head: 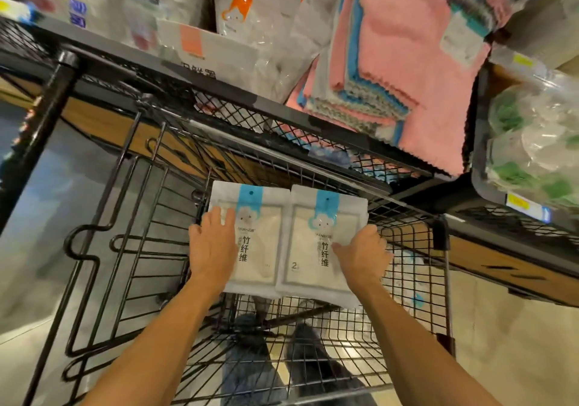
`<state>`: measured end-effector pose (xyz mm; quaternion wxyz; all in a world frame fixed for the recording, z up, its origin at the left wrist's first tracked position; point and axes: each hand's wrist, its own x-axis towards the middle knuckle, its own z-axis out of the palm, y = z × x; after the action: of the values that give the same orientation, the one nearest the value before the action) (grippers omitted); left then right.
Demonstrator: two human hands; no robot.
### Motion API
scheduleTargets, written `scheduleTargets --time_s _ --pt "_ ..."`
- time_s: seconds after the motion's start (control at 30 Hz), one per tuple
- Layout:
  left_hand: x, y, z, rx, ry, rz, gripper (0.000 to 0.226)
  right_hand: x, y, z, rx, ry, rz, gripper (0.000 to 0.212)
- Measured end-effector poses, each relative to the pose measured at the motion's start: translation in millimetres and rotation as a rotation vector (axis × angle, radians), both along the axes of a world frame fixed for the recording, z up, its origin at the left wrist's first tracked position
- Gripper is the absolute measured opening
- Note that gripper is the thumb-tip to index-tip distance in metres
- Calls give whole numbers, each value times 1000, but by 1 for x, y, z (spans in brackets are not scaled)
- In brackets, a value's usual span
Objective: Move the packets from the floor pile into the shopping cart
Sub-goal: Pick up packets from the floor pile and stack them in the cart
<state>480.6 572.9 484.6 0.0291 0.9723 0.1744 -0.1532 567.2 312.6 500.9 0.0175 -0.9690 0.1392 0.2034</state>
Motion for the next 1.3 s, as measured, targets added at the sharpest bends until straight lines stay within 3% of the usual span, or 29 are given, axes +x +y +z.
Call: scheduleTargets --time_s 0.27,0.53,0.93,1.3 --pt "17 -2 61 -55 -58 -36 70 -1 -12 52 -15 -135 230 66" --pt "55 -14 149 -59 -125 -195 73 -21 -23 143 126 -237 193 70" --pt "57 -174 247 -95 -287 -524 73 -79 -148 241 123 -465 17 71" --pt "-36 -341 260 -92 -292 -606 71 -203 -321 260 175 -521 -177 70"
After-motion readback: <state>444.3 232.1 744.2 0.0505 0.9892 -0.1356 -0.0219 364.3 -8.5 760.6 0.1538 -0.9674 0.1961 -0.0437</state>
